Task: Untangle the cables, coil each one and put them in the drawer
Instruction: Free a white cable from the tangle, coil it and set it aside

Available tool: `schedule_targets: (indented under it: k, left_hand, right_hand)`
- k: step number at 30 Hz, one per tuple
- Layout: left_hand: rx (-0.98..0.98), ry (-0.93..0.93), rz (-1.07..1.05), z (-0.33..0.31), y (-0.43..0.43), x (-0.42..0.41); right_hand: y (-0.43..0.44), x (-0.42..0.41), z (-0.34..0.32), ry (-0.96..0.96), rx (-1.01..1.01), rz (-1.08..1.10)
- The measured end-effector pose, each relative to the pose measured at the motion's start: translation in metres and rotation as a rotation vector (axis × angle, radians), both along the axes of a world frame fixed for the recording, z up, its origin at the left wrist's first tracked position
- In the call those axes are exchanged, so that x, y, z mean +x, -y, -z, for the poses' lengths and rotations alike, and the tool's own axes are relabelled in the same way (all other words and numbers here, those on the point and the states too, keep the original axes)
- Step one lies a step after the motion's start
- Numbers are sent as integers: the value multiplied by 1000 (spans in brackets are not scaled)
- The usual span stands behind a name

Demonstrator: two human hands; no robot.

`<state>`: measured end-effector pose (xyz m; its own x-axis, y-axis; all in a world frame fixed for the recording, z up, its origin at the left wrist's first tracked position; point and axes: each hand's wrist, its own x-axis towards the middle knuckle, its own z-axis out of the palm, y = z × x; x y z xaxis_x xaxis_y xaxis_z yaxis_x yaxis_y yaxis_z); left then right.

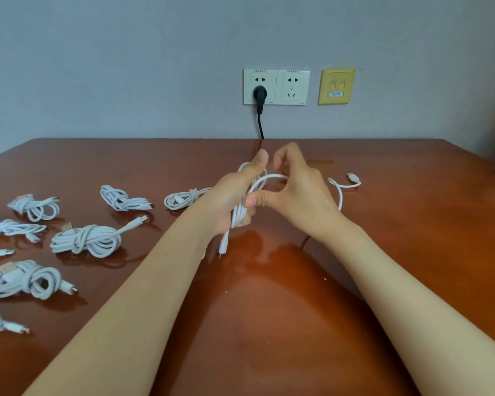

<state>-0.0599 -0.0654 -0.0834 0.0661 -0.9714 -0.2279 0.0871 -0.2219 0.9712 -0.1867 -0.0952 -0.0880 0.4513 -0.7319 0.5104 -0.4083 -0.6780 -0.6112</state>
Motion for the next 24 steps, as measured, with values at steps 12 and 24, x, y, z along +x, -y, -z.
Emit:
schedule_targets:
  k: [12,24]
  left_hand:
    - [156,141,446,-4,-10,-6]
    - [12,-195,268,-12,-7,3]
  right_hand:
    - [13,-8,-1,-67,417,-93]
    - [24,-20,-3,451,802,-436]
